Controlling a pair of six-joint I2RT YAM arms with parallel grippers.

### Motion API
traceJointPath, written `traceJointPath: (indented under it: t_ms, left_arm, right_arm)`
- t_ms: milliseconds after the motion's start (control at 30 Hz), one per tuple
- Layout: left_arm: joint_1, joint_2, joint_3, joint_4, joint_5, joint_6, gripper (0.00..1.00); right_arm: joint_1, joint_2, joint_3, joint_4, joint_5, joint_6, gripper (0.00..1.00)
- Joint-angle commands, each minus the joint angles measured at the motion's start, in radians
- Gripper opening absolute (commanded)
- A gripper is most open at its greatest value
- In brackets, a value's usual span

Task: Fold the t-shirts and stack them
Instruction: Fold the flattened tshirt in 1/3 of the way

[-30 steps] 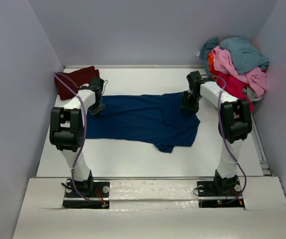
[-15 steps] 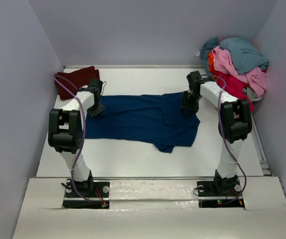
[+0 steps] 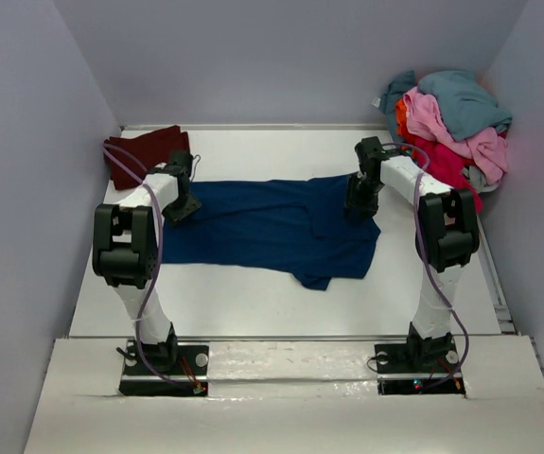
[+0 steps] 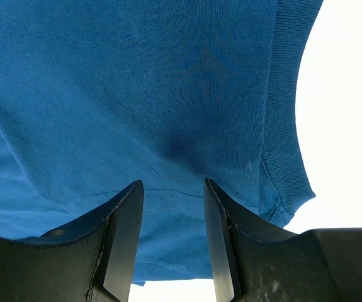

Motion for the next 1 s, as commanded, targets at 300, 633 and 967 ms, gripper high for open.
traceJointPath:
  t_ms: [300, 633, 967]
  left_arm:
    - [0.056, 0.004, -0.001, 0.034, 0.015, 0.052, 0.62]
    - [0.056, 0.031, -0.009, 0.085, 0.103, 0.103, 0.53]
    - [0.056, 0.03, -0.015, 0.089, 0.11, 0.121, 0.29]
  right_arm:
    - [-0.002, -0.013, -0.001, 0.022, -0.013, -0.014, 0.49]
    - [-0.002, -0.01, -0.001, 0.022, -0.011, -0.014, 0.49]
    - [-0.002, -0.007, -0.001, 0.02, -0.011, -0.014, 0.49]
